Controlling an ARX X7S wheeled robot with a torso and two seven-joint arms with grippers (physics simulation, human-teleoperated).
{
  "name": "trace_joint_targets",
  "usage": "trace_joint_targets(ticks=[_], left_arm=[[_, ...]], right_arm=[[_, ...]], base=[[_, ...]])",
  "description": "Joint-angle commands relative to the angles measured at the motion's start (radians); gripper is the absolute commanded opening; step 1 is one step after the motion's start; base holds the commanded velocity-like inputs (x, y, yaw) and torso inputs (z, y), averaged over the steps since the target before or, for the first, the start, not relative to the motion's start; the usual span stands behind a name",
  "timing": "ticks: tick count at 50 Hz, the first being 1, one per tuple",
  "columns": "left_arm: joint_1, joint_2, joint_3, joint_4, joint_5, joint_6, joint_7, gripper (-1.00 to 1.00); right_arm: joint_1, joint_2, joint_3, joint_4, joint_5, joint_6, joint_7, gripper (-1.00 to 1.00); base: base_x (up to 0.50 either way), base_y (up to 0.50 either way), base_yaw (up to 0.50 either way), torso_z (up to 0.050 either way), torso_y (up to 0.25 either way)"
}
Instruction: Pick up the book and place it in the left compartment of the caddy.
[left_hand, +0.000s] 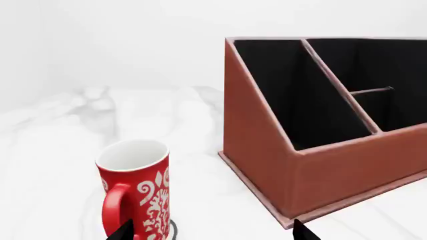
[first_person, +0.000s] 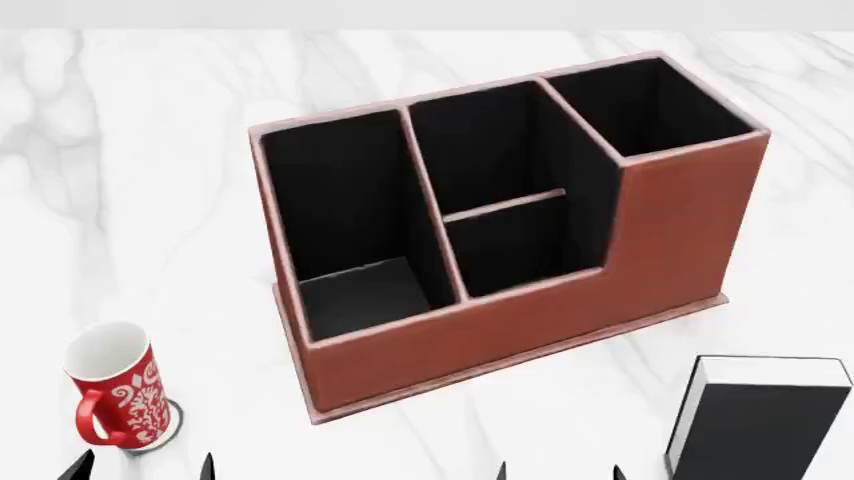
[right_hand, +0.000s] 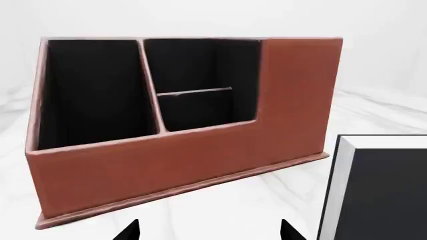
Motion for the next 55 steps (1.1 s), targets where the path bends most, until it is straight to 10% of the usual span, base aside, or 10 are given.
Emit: trace_joint_targets(ticks=[1,15,36,55], left_arm=[[-0.001,-0.017,0.036,-0.015,0.02,0.026,-0.029,1.0],[0.025,-0.058,0.065,0.041,-0.028,0.015,-0.057,1.0],[0.103,-0.119,0.041,0.816,-0.099,-0.315,-0.127,1.0],[0.087,-0.148,0.027,0.919,-0.138,-0.411,-0.162,1.0]], right_arm=[[-0.003,0.016,-0.023,-0.001,0.006,-0.004,0.024,1.0],[-0.011,0.046,-0.072,-0.016,-0.03,0.029,0.135,1.0],[-0.039,0.086,-0.129,-0.72,-0.092,0.415,0.167,1.0],[-0.006,0.123,-0.159,-0.889,-0.145,0.541,0.196,1.0]], base=[[0.0,0.0,0.0,0.0,0.0],[0.0,0.0,0.0,0.0,0.0],[0.0,0.0,0.0,0.0,0.0],[0.0,0.0,0.0,0.0,0.0]])
